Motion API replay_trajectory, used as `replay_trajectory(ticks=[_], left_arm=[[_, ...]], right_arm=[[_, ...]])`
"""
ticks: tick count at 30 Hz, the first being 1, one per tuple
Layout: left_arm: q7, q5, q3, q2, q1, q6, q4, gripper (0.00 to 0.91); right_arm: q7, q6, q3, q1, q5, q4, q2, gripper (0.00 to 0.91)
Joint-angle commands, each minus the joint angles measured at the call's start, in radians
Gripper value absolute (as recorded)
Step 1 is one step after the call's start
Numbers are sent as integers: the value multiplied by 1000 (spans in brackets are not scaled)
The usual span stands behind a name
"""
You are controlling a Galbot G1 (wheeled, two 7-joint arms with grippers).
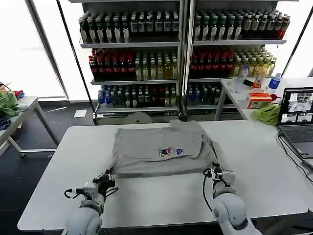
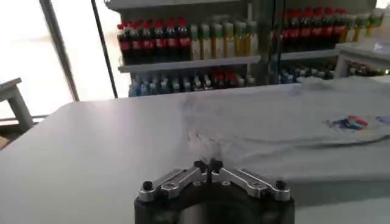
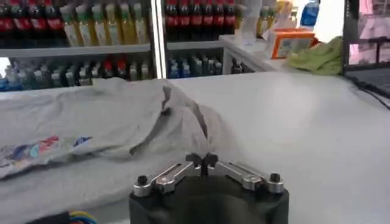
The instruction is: Fold and organize the clothes.
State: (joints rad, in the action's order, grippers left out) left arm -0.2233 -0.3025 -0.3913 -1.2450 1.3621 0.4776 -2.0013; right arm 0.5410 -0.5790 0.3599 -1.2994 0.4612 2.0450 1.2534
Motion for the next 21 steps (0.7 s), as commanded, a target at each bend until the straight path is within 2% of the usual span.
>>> replay_trajectory(ticks=[1, 8, 15, 19, 20, 21], left_arm=[[-23, 19, -29, -19, 271, -6, -247, 10], [-26, 48, -29, -37, 371, -15, -291, 10], [-32, 71, -20, -56, 449, -36, -300, 10], [-32, 70, -24, -61, 443, -42, -271, 10], [-32, 70, -26, -61, 442, -43, -267, 10], [-32, 70, -28, -60, 445, -46, -261, 10]], right_arm=[[26, 2, 13, -167, -4, 126, -19, 0], [27, 7, 29, -308, -82, 180, -8, 0], [28, 11, 72, -390, -108, 212, -4, 0], [33, 22, 68, -398, -123, 197, 2, 0], [33, 22, 68, -398, -123, 196, 2, 20], [33, 22, 67, -399, -123, 194, 3, 81]])
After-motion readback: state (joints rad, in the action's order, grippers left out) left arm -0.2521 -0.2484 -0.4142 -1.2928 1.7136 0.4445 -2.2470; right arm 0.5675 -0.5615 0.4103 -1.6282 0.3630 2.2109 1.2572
